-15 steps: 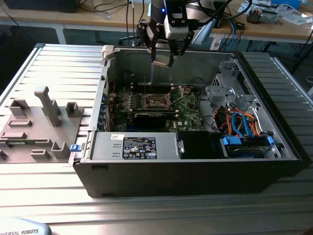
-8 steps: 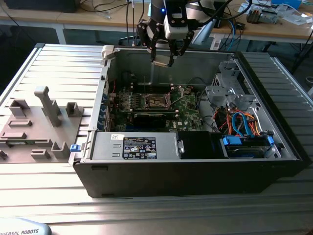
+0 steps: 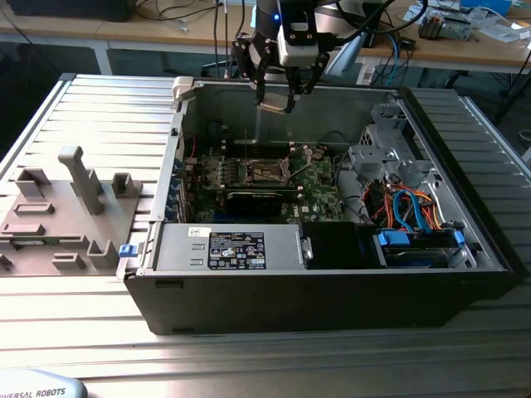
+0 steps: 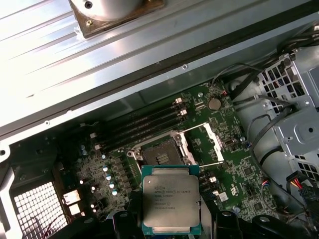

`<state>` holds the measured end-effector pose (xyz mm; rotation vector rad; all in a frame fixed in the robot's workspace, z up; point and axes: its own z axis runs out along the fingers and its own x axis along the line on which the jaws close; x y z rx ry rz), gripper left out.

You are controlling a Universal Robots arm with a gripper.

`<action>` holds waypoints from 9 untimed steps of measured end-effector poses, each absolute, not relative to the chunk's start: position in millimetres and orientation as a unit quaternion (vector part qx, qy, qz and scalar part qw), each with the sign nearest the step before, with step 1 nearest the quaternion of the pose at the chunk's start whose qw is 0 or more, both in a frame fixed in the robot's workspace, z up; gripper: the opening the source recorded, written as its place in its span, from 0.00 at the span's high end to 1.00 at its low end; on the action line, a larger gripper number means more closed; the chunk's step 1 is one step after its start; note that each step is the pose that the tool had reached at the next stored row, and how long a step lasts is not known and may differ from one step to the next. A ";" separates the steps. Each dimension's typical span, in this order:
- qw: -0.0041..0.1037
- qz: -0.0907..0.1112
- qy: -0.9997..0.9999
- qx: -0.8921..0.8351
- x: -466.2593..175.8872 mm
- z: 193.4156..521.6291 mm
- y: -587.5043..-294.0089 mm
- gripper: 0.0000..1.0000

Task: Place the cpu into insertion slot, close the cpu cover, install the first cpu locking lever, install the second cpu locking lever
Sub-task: 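Place the cpu into insertion slot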

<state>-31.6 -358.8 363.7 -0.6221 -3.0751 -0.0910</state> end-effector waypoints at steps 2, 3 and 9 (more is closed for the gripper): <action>0.001 -0.029 -0.980 -0.199 -31.6 363.7 -358.8 0.46; 0.001 -0.029 -0.979 -0.200 -31.6 363.7 -358.8 0.46; 0.001 -0.029 -0.978 -0.204 -31.7 363.7 -358.8 0.46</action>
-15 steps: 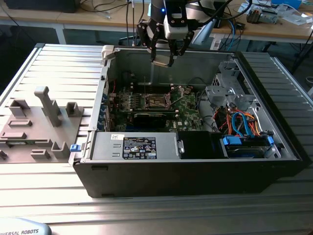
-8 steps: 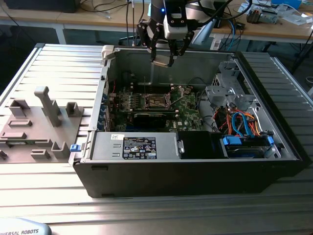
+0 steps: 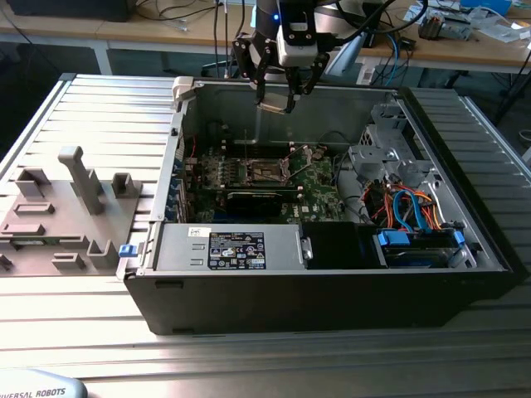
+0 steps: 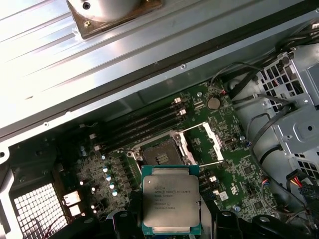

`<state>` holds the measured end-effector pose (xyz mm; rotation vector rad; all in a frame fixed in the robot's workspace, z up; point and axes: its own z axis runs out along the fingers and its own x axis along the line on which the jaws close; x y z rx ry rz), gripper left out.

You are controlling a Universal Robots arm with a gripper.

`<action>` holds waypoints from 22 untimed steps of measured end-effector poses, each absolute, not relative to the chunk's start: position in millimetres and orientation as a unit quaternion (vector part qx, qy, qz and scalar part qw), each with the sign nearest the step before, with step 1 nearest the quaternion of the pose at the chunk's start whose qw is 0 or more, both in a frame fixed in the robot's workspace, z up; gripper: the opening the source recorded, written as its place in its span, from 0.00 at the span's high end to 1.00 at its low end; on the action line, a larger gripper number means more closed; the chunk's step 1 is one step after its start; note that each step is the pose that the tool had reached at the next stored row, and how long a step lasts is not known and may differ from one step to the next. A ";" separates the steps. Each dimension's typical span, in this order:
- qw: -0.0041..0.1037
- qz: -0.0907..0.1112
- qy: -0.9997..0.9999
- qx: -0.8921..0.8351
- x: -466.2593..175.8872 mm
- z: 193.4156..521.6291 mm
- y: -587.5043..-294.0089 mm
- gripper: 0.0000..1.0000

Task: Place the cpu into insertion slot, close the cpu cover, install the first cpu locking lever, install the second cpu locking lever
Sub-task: 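Place the cpu into insertion slot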

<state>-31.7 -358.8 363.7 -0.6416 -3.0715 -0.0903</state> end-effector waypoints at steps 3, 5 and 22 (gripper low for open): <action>0.001 -0.029 -0.978 -0.206 -31.6 363.6 -358.8 0.46; 0.001 -0.029 -0.978 -0.208 -31.6 363.7 -358.8 0.46; 0.001 -0.028 -0.976 -0.217 -31.6 363.6 -358.8 0.46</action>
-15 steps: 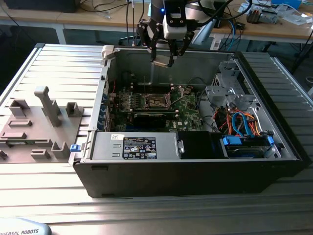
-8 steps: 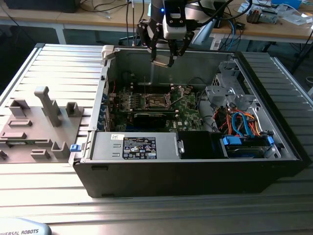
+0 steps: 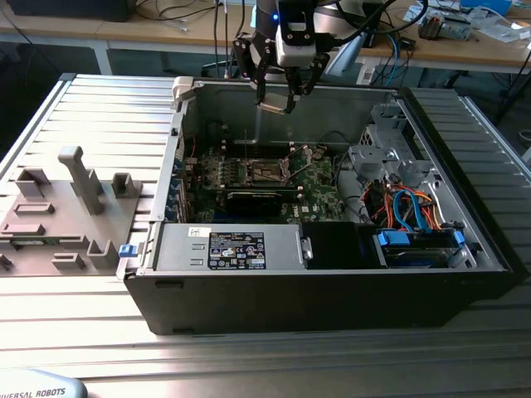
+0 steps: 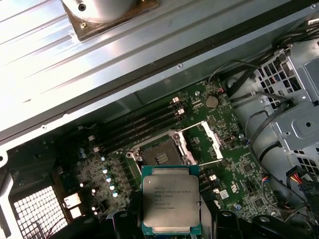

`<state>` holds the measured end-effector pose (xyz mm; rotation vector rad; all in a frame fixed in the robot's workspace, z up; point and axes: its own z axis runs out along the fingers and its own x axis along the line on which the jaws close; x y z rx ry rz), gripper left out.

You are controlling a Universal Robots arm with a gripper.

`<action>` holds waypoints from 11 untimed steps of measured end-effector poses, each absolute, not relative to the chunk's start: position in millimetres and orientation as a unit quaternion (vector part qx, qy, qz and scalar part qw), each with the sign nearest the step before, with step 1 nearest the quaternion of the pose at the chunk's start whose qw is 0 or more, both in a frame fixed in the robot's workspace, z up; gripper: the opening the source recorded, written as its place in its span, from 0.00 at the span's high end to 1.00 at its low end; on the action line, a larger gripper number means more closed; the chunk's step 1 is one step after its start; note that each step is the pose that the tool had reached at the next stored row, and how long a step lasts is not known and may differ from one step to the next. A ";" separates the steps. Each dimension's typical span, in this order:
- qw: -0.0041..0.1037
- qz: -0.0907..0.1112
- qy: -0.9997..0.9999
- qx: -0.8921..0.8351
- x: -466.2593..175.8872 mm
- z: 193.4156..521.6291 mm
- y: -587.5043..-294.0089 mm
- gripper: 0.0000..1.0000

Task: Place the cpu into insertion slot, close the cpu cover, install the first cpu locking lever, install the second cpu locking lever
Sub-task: 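Place the cpu into insertion slot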

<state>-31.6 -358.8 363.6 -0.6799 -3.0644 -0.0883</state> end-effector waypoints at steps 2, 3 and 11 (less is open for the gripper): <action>0.001 -0.028 -0.976 -0.218 -31.6 363.6 -358.8 0.46; 0.001 -0.028 -0.975 -0.218 -31.6 363.6 -358.8 0.46; 0.000 -0.028 -0.974 -0.223 -31.6 363.5 -358.8 0.46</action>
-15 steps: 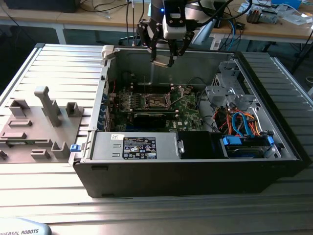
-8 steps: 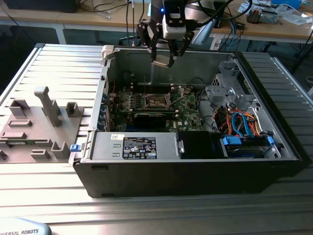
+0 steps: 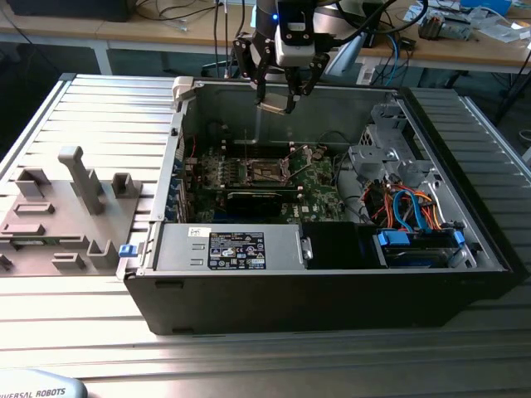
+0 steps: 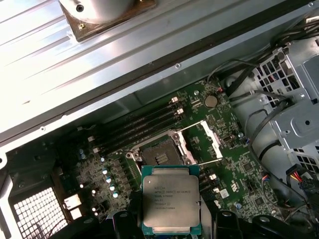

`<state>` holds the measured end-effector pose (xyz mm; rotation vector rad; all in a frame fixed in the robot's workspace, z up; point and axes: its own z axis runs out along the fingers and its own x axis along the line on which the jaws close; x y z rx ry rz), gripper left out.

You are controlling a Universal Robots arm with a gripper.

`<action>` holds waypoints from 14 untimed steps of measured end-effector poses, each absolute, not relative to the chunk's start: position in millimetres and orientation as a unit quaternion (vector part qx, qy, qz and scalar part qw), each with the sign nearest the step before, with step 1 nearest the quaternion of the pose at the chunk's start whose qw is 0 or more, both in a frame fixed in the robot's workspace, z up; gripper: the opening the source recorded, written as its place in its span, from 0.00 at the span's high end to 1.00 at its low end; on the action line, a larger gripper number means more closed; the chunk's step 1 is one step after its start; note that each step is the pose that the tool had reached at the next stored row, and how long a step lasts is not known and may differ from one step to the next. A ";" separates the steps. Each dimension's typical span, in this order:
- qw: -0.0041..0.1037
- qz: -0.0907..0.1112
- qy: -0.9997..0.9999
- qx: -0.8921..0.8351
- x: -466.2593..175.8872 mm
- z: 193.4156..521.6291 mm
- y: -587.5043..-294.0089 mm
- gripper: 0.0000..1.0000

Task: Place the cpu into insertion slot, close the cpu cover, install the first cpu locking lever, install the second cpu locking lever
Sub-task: 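Place the cpu into insertion slot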

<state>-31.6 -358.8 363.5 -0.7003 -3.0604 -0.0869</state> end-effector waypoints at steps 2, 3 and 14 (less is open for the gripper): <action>0.000 -0.028 -0.974 -0.225 -31.6 363.5 -358.8 0.46; 0.000 -0.027 -0.974 -0.226 -31.6 363.5 -358.8 0.46; 0.000 -0.027 -0.972 -0.232 -31.6 363.5 -358.8 0.46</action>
